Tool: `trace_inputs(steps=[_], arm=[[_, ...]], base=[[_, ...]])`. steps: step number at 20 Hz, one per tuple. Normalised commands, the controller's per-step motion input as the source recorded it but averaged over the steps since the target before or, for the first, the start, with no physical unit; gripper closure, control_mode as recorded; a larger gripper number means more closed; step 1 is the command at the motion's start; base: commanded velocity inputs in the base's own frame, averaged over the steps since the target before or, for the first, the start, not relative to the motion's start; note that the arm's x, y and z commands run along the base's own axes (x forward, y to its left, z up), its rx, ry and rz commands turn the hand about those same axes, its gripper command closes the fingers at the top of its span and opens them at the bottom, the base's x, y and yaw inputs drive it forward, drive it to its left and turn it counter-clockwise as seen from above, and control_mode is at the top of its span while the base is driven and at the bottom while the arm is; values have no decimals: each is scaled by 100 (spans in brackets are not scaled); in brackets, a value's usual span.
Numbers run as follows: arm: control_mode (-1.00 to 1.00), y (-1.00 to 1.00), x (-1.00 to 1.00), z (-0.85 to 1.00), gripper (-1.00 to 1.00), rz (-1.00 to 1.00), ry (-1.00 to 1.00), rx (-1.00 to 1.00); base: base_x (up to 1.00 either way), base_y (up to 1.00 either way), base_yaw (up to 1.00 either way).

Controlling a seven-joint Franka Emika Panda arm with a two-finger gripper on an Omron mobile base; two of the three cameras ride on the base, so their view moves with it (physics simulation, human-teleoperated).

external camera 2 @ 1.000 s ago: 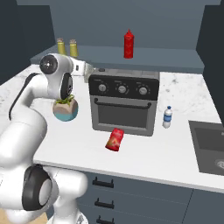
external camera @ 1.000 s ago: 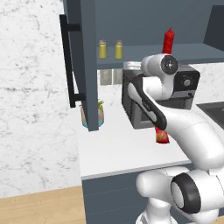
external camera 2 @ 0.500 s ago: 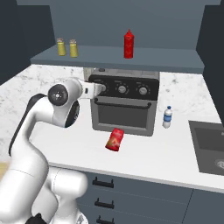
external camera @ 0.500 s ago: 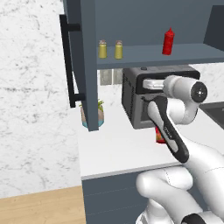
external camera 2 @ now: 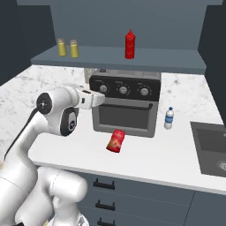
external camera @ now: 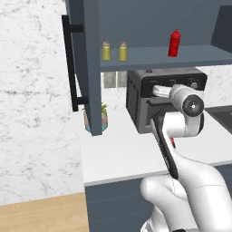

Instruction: Put the shaker and condiment bottle from the counter next to their counterparts in the cabinet.

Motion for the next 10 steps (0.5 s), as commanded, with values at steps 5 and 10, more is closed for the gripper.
trace_inputs(steps=[5, 10], arm=[[-100, -57, -5, -20, -100, -21, 25, 0], [-100, -37, 1, -21, -100, -7, 37, 11]], base=[[0, 0, 0], [0, 0, 0]])
